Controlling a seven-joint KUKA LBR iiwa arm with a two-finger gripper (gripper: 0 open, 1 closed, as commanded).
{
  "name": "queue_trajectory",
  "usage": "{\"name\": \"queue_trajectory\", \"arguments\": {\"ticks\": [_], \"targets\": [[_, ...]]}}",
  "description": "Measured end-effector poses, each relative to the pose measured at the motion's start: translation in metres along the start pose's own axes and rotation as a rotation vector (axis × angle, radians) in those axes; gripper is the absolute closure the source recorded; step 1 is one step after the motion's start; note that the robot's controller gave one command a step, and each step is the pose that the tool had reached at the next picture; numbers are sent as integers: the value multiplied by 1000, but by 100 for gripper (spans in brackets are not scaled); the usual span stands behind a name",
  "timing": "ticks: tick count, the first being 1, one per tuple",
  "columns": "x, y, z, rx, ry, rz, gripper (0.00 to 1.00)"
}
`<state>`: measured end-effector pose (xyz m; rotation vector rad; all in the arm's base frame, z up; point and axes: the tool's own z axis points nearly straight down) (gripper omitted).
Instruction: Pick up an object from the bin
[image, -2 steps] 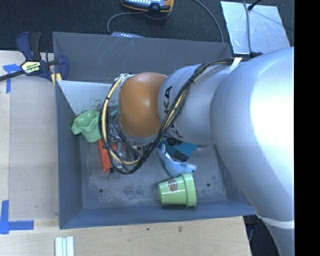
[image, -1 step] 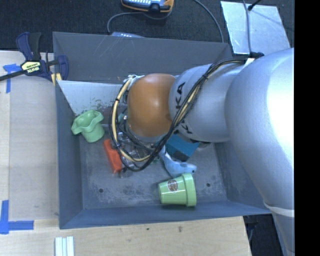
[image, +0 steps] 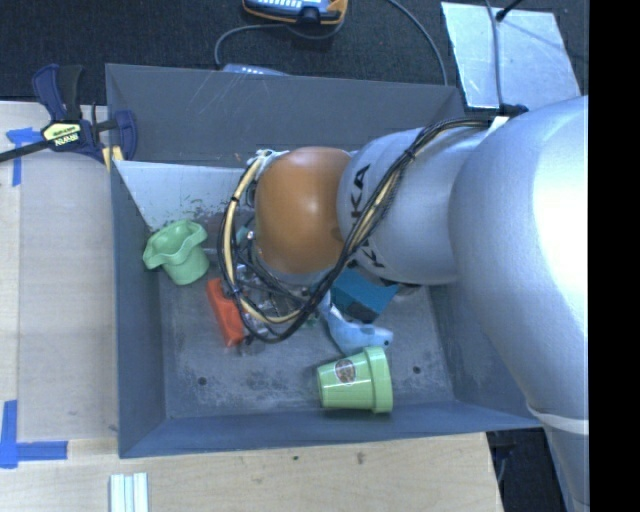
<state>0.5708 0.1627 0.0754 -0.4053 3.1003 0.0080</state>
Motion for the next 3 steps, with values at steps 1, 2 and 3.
{"name": "queue_trajectory", "arguments": {"ticks": [1, 2, 3], "targets": [[-12, 8, -117, 0, -3, 3, 100], [-12, 9, -117, 0, -3, 3, 100], [-12, 14, -160, 0, 3, 9, 100]]}}
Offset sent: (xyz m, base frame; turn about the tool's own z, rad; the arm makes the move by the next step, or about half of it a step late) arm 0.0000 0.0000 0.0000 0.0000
